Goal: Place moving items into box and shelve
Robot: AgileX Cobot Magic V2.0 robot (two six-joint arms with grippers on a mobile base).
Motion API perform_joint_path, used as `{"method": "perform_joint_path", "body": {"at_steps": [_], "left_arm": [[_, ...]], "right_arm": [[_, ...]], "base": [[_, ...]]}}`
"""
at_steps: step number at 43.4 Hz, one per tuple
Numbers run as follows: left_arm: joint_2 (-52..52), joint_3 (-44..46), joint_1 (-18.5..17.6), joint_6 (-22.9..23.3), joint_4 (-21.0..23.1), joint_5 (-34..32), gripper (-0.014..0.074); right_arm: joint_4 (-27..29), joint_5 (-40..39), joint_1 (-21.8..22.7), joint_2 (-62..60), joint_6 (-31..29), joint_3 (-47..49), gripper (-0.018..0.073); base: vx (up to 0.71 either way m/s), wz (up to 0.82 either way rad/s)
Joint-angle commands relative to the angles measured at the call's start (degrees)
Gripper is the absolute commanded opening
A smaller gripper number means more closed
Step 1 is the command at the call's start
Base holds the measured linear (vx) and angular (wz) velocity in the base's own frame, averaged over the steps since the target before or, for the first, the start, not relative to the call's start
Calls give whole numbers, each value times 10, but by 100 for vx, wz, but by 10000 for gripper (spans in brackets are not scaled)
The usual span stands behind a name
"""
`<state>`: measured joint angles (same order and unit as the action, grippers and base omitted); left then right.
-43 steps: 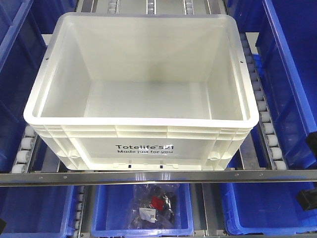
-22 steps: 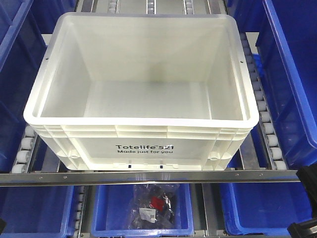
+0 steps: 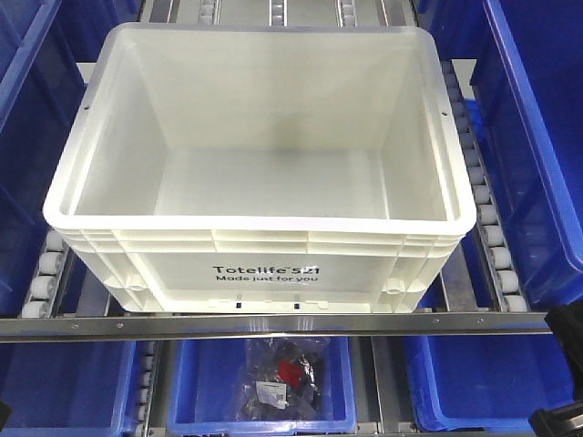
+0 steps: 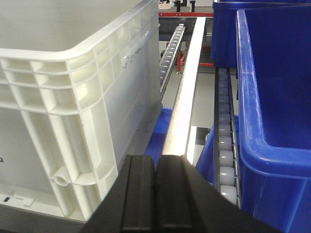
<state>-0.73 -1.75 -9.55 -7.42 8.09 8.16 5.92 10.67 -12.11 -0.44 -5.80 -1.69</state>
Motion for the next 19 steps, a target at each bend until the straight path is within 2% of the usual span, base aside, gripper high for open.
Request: {"method": "perform_joint_path", "body": {"at_steps": [1, 19], "left_arm": [[-8, -5, -2, 0, 5, -50, -8], [-8, -5, -2, 0, 5, -50, -8]], "right_arm": [[-5, -45, 0, -1, 0, -2, -8], [-5, -45, 0, -1, 0, -2, -8]], "base": [[0, 0], [0, 0]]}}
